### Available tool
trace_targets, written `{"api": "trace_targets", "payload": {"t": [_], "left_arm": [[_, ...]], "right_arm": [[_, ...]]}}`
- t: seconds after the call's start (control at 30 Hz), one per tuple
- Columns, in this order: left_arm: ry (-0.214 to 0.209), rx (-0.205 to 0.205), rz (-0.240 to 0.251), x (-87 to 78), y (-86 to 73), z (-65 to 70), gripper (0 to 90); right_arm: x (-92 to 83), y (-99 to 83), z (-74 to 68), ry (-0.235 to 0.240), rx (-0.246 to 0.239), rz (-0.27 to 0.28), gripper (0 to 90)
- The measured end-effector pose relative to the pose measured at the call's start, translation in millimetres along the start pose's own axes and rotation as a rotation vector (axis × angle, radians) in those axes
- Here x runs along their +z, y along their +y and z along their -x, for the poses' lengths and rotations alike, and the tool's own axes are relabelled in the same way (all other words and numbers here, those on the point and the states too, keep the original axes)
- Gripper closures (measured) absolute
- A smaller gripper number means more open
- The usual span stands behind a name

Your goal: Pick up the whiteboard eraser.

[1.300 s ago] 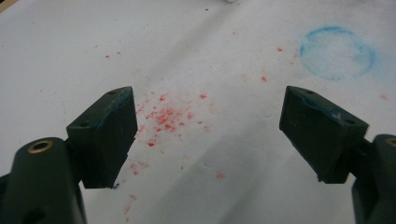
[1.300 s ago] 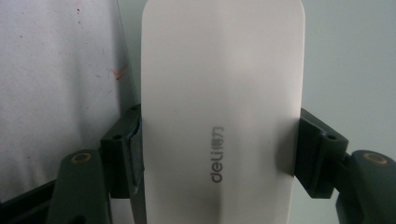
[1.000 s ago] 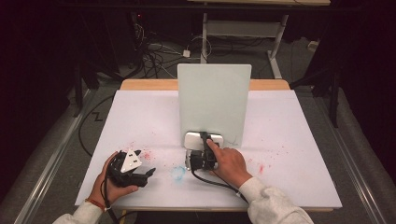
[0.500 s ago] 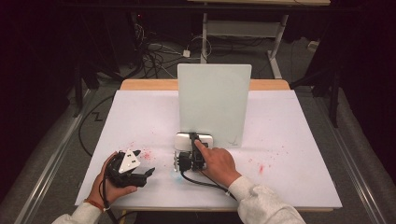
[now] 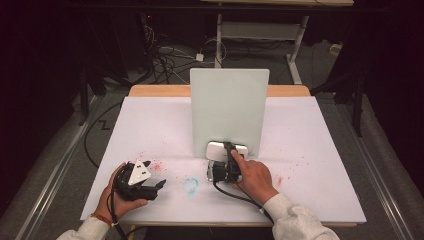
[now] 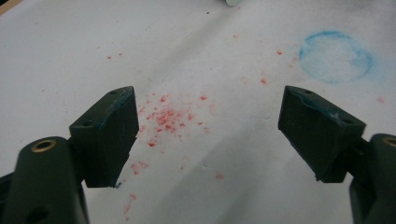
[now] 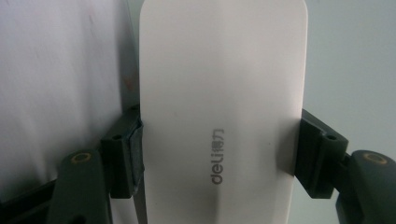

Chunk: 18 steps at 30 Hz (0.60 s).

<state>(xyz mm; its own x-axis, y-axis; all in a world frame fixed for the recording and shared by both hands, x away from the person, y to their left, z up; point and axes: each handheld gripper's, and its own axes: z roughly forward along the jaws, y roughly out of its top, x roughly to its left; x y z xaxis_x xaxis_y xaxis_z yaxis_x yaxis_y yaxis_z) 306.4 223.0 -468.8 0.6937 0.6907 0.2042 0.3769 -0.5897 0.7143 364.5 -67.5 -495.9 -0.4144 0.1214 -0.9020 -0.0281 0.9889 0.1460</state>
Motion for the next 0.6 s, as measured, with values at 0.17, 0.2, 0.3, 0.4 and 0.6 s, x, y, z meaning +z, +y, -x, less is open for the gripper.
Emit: {"api": "trace_targets", "payload": {"t": [0.17, 0.2, 0.3, 0.4, 0.6], "left_arm": [[0.000, 0.000, 0.005, -0.2, 0.2, 0.0, 19.7], [-0.001, 0.000, 0.007, -0.3, 0.1, -0.1, 19.7], [0.000, 0.000, 0.007, -0.4, -0.1, -0.9, 19.7], [0.000, -0.007, 0.008, 0.6, -1.0, -1.6, 19.7], [0.009, -0.014, 0.005, -2.9, -3.7, -2.5, 19.7]], "right_arm": [[-2.5, -18.3, 4.7, 0.002, 0.023, -0.026, 30.9], [-2.9, -20.9, 5.6, 0.003, 0.028, -0.029, 30.9], [-3.6, -27.2, 7.2, 0.001, 0.032, -0.034, 30.9], [-4.4, -34.8, 8.9, 0.003, 0.036, -0.040, 30.9], [-5.5, -44.9, 10.9, 0.001, 0.042, -0.047, 30.9]]}}
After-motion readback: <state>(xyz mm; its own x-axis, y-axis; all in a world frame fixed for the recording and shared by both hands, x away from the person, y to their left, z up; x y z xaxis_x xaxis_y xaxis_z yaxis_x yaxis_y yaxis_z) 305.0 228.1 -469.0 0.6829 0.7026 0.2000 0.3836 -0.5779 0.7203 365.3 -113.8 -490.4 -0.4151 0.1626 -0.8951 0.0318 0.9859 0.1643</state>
